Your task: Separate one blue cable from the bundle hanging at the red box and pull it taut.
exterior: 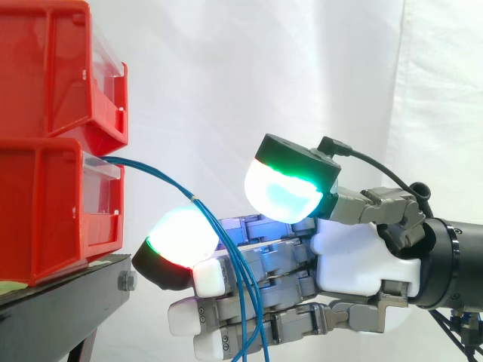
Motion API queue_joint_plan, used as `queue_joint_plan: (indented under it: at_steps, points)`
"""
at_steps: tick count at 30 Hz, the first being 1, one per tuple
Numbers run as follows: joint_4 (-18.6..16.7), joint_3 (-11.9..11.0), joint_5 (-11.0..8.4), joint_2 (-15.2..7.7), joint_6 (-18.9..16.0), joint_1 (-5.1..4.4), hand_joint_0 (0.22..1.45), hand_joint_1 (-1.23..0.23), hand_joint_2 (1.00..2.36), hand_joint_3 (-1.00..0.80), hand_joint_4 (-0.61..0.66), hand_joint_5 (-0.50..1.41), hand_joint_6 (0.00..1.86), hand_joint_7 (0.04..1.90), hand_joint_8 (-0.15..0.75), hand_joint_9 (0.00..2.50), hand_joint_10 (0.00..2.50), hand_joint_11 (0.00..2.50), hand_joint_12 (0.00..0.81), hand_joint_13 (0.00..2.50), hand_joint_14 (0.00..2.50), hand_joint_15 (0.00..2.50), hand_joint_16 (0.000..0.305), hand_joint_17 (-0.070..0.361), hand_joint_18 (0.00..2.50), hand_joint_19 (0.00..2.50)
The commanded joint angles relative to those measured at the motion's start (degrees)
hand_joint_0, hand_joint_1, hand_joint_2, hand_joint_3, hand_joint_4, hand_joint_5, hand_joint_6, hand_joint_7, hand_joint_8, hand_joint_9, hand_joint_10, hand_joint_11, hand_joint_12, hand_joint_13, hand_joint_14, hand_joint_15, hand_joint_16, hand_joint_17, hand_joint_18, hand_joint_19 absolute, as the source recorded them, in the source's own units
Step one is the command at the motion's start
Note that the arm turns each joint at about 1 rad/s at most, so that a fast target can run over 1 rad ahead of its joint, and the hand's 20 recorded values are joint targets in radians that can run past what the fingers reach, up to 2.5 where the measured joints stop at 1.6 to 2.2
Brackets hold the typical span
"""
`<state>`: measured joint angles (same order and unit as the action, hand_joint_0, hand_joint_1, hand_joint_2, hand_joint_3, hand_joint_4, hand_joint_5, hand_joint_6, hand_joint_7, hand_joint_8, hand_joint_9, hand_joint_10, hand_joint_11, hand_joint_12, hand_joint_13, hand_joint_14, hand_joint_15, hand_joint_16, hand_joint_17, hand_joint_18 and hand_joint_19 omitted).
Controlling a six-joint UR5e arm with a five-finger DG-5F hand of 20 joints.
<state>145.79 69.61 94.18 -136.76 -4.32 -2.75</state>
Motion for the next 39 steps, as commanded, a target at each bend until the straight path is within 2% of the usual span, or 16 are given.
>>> queue_joint_plan:
  at_steps: [1,5,12,19,28,34,39]
  points:
    - [-0.2,0.0,-0.05,0.0,0.0,-0.06,0.72,-0.69,1.01,-0.26,0.26,-0.12,0.50,1.23,0.309,0.62,0.01,0.26,0.328,0.58,0.01,0.18,0.035,0.079,0.51,0.12]
    - [-0.2,-0.2,-0.05,0.0,0.0,-0.15,0.72,-0.69,1.02,-0.22,0.25,-0.12,0.51,1.25,0.307,0.62,0.01,0.28,0.328,0.58,0.01,0.18,0.035,0.080,0.52,0.13]
    - [0.0,-0.1,0.22,0.0,0.3,-0.15,0.72,-0.70,1.01,-0.19,0.23,-0.13,0.57,1.19,0.312,0.65,0.01,0.30,0.329,0.60,0.01,0.19,0.036,0.080,0.54,0.16]
    - [0.2,-0.1,0.22,0.1,0.0,-0.06,0.66,-0.68,1.01,-0.33,0.24,-0.15,0.66,1.08,0.319,0.67,0.01,0.34,0.331,0.63,0.01,0.21,0.036,0.081,0.57,0.17]
    - [3.1,-0.2,0.13,1.1,1.1,-0.06,0.61,-0.63,1.01,-0.42,0.24,-0.15,0.72,1.02,0.329,0.71,0.01,0.36,0.334,0.65,0.01,0.23,0.037,0.083,0.59,0.19]
    - [5.3,-0.2,0.22,1.9,2.3,0.11,0.63,-0.57,1.01,-0.36,0.23,-0.15,0.71,1.04,0.333,0.72,0.01,0.36,0.338,0.66,0.01,0.24,0.038,0.086,0.60,0.22]
    - [6.7,-0.2,0.22,2.7,3.3,0.11,0.65,-0.64,1.01,-0.31,0.23,-0.15,0.68,1.07,0.335,0.72,0.01,0.37,0.341,0.66,0.01,0.23,0.040,0.090,0.62,0.24]
